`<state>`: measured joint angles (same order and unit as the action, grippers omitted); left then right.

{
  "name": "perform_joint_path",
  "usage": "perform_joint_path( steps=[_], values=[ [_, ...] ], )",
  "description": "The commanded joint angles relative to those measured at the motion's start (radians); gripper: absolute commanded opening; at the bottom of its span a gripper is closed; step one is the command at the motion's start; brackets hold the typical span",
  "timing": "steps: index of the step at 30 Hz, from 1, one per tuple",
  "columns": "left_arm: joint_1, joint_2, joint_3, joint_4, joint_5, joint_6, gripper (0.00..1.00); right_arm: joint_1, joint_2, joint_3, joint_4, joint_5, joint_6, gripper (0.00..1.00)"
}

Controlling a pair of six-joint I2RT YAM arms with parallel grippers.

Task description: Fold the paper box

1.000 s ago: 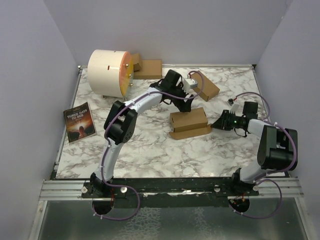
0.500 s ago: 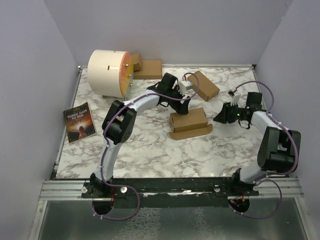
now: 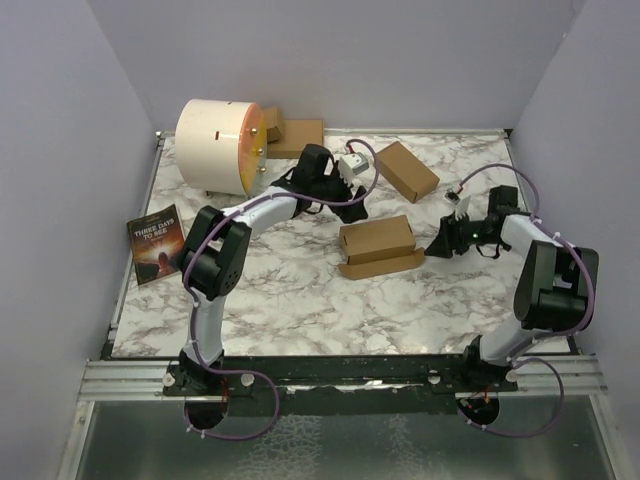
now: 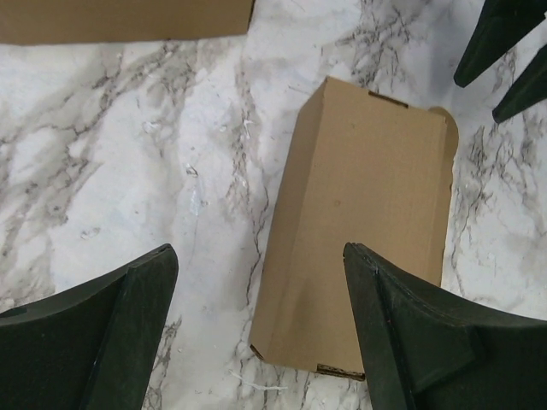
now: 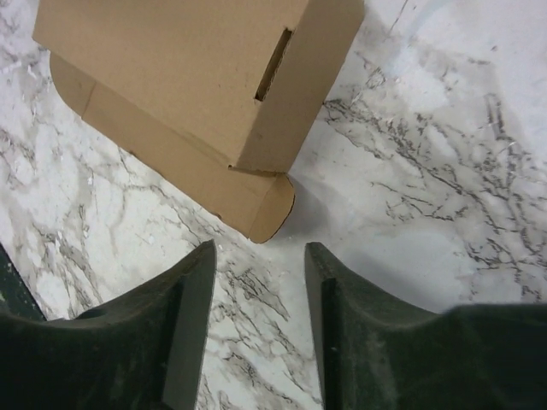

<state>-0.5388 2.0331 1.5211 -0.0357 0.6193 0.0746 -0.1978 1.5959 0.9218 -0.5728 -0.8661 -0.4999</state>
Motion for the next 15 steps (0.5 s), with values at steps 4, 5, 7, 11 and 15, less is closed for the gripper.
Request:
perform_joint_path(
  steps=[4,5,7,11,15],
  values=[
    [-0.006,-0.043,-0.079,0.130,0.058,0.120,0.82,0.014,0.149,0.072,-0.128,-0.082,-0.111,0.33],
    [-0.005,-0.031,-0.066,0.124,0.058,0.117,0.82,0.014,0.160,0.077,-0.134,-0.093,-0.114,0.32],
    [-0.005,-0.007,-0.037,0.109,0.059,0.109,0.81,0.017,0.175,0.086,-0.140,-0.111,-0.114,0.29],
    [-0.005,0.010,-0.036,0.130,0.064,0.076,0.81,0.023,0.200,0.093,-0.130,-0.106,-0.091,0.25],
    [-0.004,0.014,-0.040,0.143,0.066,0.061,0.81,0.033,0.207,0.094,-0.117,-0.093,-0.072,0.20]
  ],
)
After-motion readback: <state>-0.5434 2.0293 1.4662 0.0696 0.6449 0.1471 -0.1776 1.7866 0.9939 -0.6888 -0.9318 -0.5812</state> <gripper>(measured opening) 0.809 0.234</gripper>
